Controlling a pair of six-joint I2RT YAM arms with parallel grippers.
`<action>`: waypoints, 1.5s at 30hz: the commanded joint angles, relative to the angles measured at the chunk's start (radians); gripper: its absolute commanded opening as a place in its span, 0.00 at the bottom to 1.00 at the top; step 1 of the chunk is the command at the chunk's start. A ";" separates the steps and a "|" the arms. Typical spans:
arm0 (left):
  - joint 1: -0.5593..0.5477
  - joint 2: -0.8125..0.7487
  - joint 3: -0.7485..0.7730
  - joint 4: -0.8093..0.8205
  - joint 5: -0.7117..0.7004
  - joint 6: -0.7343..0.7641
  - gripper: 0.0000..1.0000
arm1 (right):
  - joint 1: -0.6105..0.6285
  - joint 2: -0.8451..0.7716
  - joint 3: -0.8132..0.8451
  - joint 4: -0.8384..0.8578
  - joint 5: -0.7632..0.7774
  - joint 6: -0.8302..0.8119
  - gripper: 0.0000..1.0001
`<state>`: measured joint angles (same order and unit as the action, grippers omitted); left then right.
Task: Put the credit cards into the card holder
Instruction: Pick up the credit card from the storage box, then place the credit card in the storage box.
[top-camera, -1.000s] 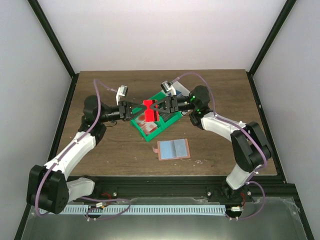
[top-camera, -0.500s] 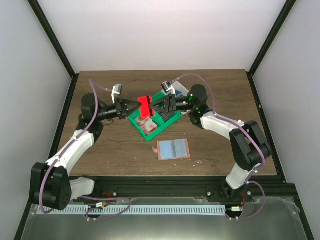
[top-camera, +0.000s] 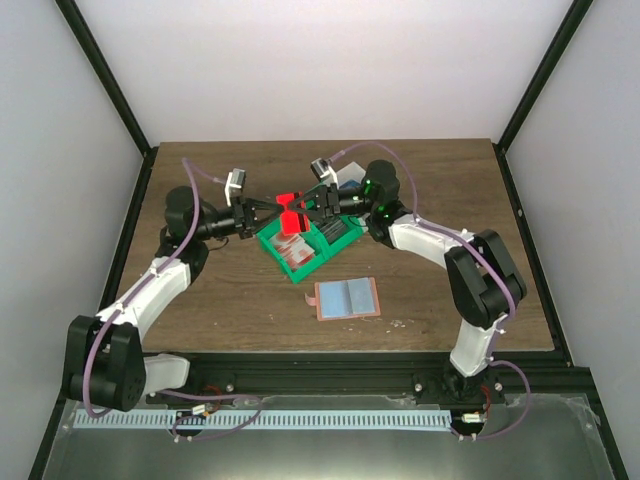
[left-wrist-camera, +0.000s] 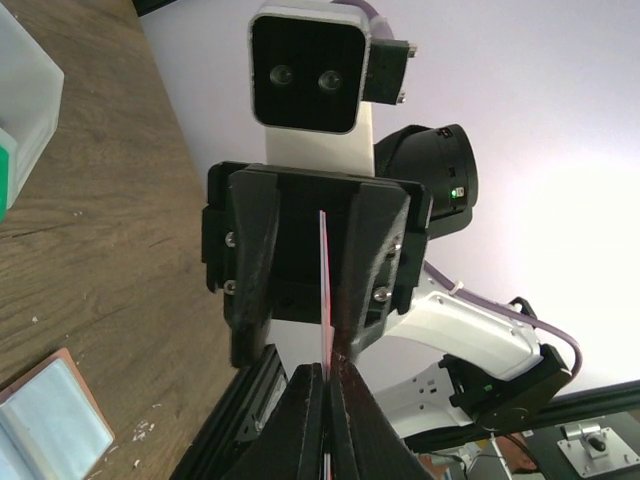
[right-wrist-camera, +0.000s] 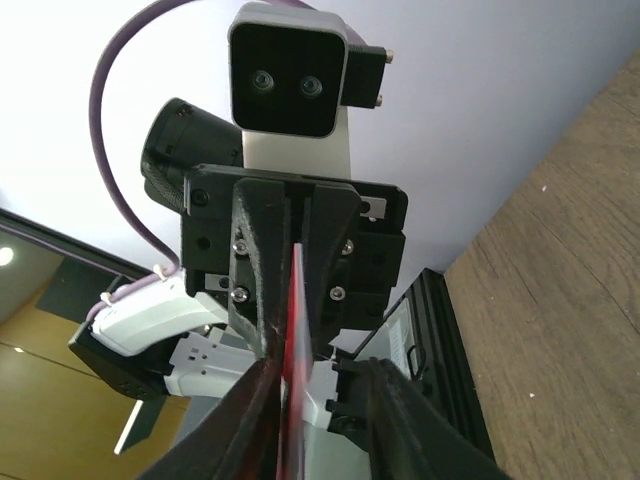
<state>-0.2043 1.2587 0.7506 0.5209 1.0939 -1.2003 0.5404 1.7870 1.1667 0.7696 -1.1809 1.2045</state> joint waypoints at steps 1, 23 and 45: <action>0.002 0.008 -0.007 0.043 0.018 -0.002 0.04 | 0.008 0.016 0.032 -0.036 0.007 -0.026 0.22; 0.060 -0.012 -0.035 0.026 0.025 0.010 0.01 | -0.040 -0.018 -0.052 -0.001 0.087 0.029 0.06; -0.049 0.059 0.266 -0.936 -0.572 0.843 0.00 | -0.094 -0.340 -0.225 -0.559 0.484 -0.415 0.01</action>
<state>-0.1585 1.2812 0.9455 -0.2123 0.7803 -0.5484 0.4480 1.5131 0.9615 0.3649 -0.8299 0.9115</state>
